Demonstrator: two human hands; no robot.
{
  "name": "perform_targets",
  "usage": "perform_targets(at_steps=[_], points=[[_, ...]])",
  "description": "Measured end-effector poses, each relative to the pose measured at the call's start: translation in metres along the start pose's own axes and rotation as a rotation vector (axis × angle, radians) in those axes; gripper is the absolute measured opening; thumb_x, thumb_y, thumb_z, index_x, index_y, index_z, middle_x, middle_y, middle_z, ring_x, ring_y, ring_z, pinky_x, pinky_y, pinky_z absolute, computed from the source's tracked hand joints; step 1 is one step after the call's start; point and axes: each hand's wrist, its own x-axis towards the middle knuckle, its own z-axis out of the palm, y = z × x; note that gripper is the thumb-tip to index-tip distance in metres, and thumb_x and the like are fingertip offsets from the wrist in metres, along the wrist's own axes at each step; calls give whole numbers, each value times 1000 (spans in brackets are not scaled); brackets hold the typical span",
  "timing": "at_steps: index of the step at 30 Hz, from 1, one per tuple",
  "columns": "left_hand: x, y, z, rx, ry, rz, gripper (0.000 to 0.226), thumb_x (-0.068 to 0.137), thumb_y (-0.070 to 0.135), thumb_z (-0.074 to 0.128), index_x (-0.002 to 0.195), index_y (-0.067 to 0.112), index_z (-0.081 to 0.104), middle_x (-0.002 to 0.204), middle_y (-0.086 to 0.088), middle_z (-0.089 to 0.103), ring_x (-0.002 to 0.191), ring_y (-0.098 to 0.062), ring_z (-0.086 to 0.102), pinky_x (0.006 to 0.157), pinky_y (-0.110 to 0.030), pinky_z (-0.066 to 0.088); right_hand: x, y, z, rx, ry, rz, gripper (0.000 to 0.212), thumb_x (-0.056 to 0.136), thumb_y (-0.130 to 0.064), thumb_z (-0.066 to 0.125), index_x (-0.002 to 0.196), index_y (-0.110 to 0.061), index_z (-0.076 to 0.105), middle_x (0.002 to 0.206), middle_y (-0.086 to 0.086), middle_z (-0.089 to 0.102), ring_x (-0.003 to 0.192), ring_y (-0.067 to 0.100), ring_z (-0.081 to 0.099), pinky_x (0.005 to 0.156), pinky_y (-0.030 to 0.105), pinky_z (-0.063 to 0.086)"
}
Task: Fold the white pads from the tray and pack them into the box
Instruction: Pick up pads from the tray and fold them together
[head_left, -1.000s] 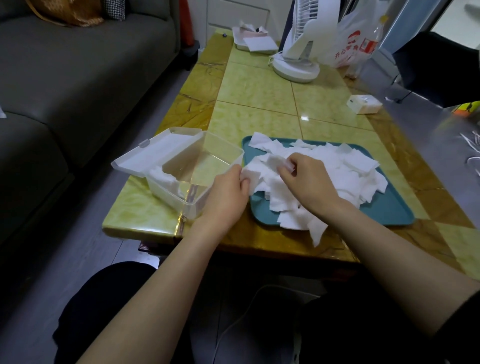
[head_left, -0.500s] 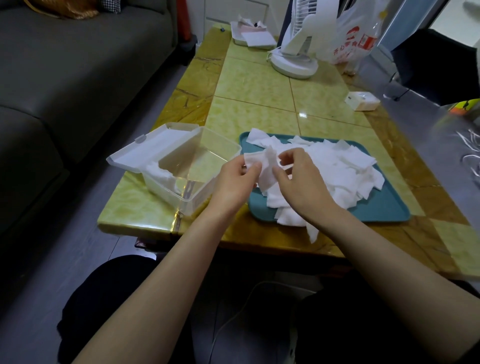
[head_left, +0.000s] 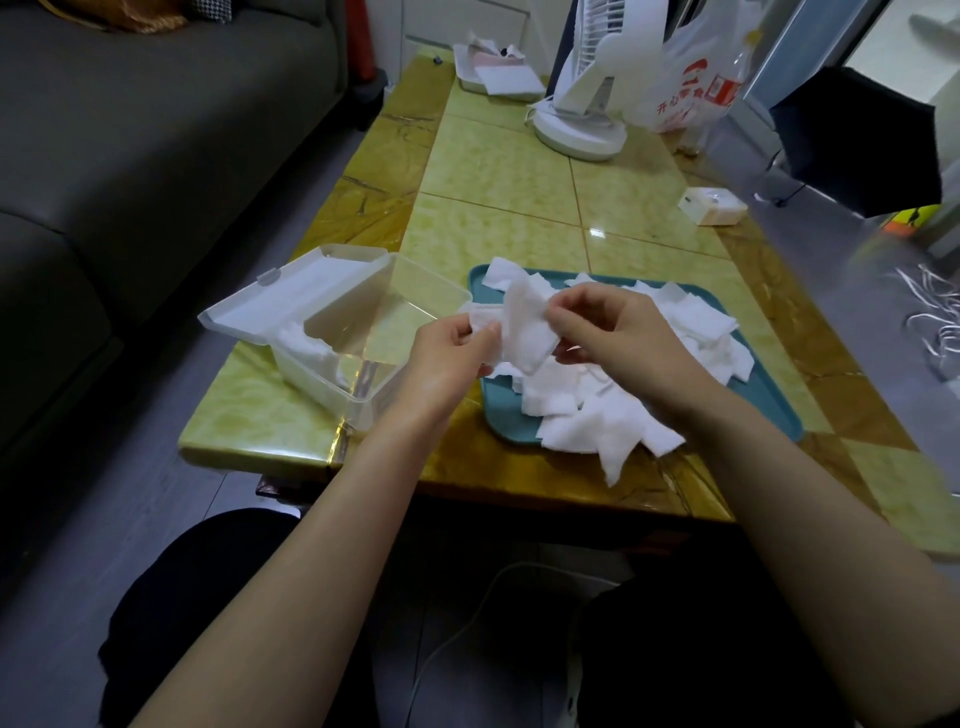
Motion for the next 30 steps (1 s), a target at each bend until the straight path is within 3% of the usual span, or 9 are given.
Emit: perform_targets(at_steps=[3,7,10,15,18,24,26,28,30], points=[[-4,3,2,-25,-94,19,17,92,1,56,96,9,70,79,2,73,74,-5,69,66,-22,55,3,-4,-3,-159,-103,-84,7,91,-11,58,89,-13,64,80,-1,65,72,6,62,66,18,54],[-7,7,4,-29,-147,35,22,95,5,50,95,14,70,89,-1,73,84,-9,67,79,-26,57,11,6,-9,-417,68,-168,8,90,-15,59,87,-15,67,82,-3,66,79,13,62,77,32,54],[-8,8,5,-58,-179,19,20,97,10,49,96,12,69,97,-8,72,93,-17,67,86,-34,56,12,11,-11,-469,102,-217,8,89,-14,59,87,-15,67,80,-6,63,77,9,59,76,26,51],[-7,8,5,-76,-196,-14,28,101,16,42,98,6,68,102,-15,70,92,-19,65,82,-33,57,13,12,-9,-529,111,-258,8,90,-14,59,89,-13,67,82,-6,63,75,5,56,70,12,43],[-6,9,6,-61,-192,-28,31,102,15,40,97,3,68,97,-13,69,93,-22,64,84,-37,57,13,12,-8,-534,99,-271,8,90,-13,59,89,-13,67,82,-6,62,74,3,55,74,19,47],[-5,14,8,-107,-215,-150,53,99,49,35,113,7,65,109,-11,68,103,-25,66,85,-39,56,13,12,-7,-562,73,-293,8,90,-14,59,89,-12,66,84,-4,64,81,12,60,80,32,50],[-8,14,8,-73,-231,-127,43,98,42,44,109,7,67,106,-12,71,102,-23,67,86,-38,56,12,14,-7,-566,64,-292,7,90,-15,58,89,-13,65,85,-3,64,82,13,60,80,34,50],[-9,12,7,-10,-222,-85,27,96,23,52,105,4,68,105,-12,71,102,-23,66,88,-38,55,12,16,-6,-594,59,-286,6,90,-17,57,91,-15,63,89,-3,63,83,12,58,81,34,50],[-10,11,8,53,-208,-66,23,94,9,48,103,1,69,103,-12,71,96,-20,65,86,-34,56,10,18,-5,-588,35,-244,10,92,-22,55,101,-18,58,98,-6,58,87,10,56,82,29,48]])
